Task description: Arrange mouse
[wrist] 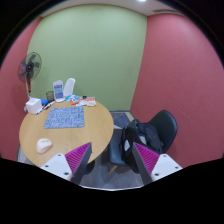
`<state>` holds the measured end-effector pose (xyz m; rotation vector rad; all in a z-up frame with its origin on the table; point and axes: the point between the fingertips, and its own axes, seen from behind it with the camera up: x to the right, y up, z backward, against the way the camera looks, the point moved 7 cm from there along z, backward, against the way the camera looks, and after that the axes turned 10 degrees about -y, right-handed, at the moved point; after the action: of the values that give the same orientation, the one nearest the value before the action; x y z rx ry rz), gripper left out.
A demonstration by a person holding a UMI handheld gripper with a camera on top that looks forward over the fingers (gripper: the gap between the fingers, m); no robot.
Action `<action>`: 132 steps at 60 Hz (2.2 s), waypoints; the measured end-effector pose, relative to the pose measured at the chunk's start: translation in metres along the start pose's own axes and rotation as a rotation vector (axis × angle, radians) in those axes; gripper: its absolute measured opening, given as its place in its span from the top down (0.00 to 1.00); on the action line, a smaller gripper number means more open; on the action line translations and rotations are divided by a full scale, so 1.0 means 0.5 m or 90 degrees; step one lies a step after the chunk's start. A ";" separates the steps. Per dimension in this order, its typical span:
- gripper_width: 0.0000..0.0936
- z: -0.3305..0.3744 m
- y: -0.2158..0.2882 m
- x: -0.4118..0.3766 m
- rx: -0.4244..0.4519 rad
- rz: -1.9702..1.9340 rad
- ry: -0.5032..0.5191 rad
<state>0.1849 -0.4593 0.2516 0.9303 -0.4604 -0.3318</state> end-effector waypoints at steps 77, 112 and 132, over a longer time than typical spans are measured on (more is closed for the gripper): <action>0.18 -0.185 -0.176 -0.814 -0.064 0.028 0.190; 0.58 -0.104 -0.002 -0.781 -0.011 0.054 0.276; 0.59 -0.380 0.397 -0.757 0.123 -0.011 0.272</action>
<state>-0.0255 -0.0424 0.2291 1.1591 -0.0913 -0.0969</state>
